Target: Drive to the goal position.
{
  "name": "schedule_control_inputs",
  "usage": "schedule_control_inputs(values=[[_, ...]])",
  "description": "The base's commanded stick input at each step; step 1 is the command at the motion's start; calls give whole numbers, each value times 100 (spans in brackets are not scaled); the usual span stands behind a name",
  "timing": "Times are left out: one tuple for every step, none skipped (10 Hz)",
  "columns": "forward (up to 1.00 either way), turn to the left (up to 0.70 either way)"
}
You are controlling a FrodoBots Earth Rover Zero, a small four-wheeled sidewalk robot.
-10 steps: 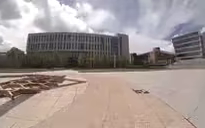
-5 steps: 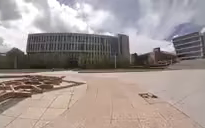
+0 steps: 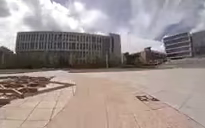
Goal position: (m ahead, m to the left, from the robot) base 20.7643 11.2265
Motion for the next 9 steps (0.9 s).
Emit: schedule_control_inputs(values=[[70,0],[70,3],[70,9],[70,13],[70,3],[70,6],[70,12],[70,10],[70,0]])
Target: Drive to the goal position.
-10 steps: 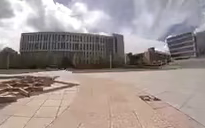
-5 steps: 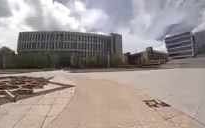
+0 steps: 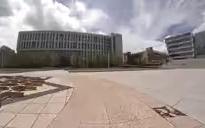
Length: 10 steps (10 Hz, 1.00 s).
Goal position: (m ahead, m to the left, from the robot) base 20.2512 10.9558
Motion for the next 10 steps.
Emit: schedule_control_inputs(values=[[70,9],[70,3],[70,5],[70,0],[70,35],[70,35],[70,33],[70,11],[70,4],[70,0]])
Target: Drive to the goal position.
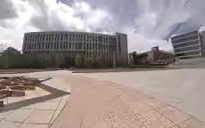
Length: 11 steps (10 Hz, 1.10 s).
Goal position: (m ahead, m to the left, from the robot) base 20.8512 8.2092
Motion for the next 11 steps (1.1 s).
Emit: schedule_control_inputs(values=[[70,2],[70,25],[70,35],[70,35],[70,35],[70,35],[70,8],[70,0],[70,0],[70,0],[70,6]])
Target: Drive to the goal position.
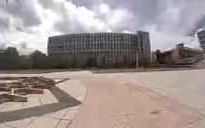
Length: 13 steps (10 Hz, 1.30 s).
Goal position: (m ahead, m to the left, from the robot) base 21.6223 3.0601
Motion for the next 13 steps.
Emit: schedule_control_inputs(values=[[70,5],[70,12],[70,35],[70,12],[70,0],[70,0],[70,0],[70,0],[70,0],[70,1],[70,2],[70,3],[70,13]])
